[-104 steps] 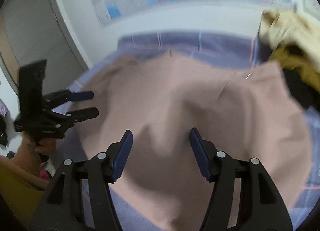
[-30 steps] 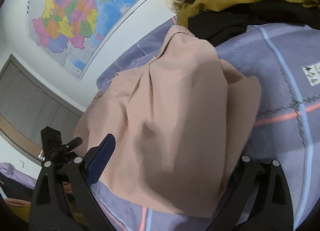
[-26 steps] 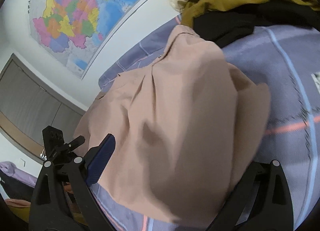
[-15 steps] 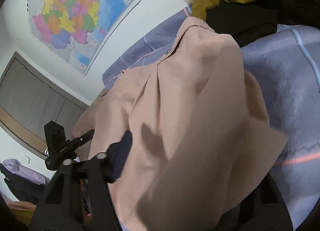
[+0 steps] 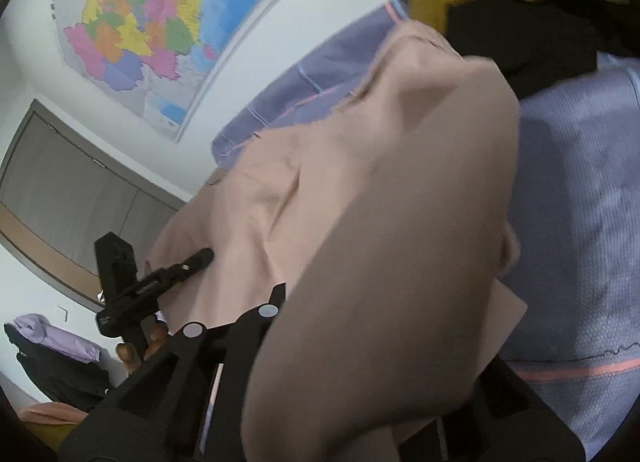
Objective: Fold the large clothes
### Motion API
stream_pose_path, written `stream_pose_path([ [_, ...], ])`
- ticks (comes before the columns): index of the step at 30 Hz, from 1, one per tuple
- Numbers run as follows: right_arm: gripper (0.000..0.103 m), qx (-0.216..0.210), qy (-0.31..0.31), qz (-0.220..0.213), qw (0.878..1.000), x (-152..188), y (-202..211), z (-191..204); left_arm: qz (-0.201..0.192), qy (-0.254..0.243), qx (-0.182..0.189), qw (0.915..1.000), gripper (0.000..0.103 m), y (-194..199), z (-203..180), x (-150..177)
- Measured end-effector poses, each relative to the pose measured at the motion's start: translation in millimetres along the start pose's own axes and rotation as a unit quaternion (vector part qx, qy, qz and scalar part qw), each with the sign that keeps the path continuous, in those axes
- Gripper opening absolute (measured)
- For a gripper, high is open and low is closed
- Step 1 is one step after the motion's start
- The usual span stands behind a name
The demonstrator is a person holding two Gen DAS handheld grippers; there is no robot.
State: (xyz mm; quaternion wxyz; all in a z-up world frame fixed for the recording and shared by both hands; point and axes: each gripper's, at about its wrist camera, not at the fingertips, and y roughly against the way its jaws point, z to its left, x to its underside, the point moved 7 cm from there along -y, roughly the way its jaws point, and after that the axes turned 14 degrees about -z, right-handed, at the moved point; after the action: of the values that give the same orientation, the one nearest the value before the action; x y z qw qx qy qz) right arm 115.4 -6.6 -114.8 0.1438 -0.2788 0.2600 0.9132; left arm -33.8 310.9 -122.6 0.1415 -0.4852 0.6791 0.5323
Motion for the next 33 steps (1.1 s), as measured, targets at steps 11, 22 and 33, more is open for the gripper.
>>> stream_pose_path([
  [11,0.01,-0.061,0.107,-0.041,0.992,-89.4,-30.8,120.6,-0.06,-0.034,0.018,0.9975,0.014,31.2,5.3,-119.0],
  [22,0.009,-0.142,0.16,-0.068,0.974,-163.2,-165.0,238.3,-0.183,-0.05,-0.089,0.9779,0.014,62.1,106.3,-279.5],
  [33,0.017,-0.106,0.114,0.103,0.982,-32.2,-330.3,194.3,-0.087,0.045,-0.197,0.9756,0.015,-13.8,278.1,-227.4],
])
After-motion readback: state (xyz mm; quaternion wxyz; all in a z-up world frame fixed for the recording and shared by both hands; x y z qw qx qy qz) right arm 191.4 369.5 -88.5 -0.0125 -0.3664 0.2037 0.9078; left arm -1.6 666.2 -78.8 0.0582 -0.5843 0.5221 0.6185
